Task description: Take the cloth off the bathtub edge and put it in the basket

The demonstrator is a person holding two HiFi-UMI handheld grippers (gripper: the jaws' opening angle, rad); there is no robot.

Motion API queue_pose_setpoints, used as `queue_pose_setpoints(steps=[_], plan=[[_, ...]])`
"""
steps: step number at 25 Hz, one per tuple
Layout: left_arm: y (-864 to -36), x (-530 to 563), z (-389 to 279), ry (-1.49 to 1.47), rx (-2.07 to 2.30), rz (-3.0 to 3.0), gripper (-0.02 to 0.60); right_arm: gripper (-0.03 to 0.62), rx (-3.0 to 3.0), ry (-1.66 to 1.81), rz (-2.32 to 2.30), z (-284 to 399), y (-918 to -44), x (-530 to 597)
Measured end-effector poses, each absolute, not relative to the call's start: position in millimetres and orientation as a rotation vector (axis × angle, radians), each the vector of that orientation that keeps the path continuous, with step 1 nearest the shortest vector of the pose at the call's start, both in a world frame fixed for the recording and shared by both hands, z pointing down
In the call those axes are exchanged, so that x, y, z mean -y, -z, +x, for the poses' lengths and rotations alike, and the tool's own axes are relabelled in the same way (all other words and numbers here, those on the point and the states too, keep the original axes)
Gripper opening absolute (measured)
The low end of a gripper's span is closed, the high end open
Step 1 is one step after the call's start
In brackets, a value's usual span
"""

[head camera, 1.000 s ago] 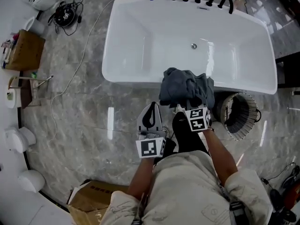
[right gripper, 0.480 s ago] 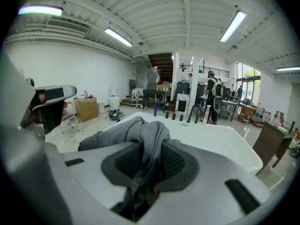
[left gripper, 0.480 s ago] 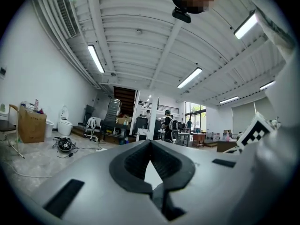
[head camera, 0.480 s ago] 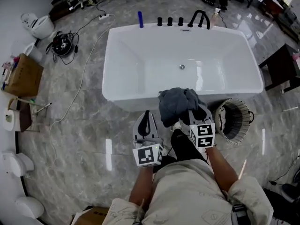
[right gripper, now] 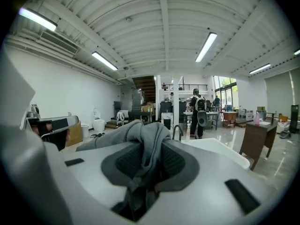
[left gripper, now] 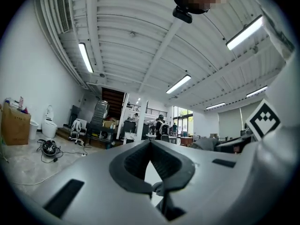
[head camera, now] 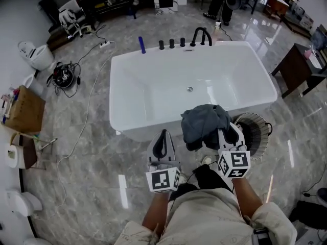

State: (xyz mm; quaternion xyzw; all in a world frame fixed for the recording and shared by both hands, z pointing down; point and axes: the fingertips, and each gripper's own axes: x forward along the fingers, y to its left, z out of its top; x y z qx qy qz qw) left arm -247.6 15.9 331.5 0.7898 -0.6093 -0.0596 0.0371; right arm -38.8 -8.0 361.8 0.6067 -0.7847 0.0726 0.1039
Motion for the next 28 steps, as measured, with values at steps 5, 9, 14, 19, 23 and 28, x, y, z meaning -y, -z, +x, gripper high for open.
queue_pose_setpoints(steps=[5,9,14,19,23,28], plan=[[-305,-10,-218,0.192,1.822,2.505,-0.005,0.078,2.309,-0.155,1.934,1,-329,-3],[-296,-5,-180,0.198,1.779,2.561,-0.005,0.077,2.296,-0.142,2.026,44,-315,-10],[-286,0,-116,0.195,1.693,2.632,-0.005,0.078,2.234,-0.095,2.128,104,-302,-19],[-283,10,-58,0.180,1.618,2.694,-0.005,0.078,2.169,-0.079,2.219,165,-299,-25],[-278,12,-1,0.158,1.548,2.734,-0.005,0.078,2.107,-0.070,2.295,224,-290,-38],[-274,11,79,0.143,1.447,2.797,-0.005,0.078,2.029,-0.061,2.383,299,-286,-56]])
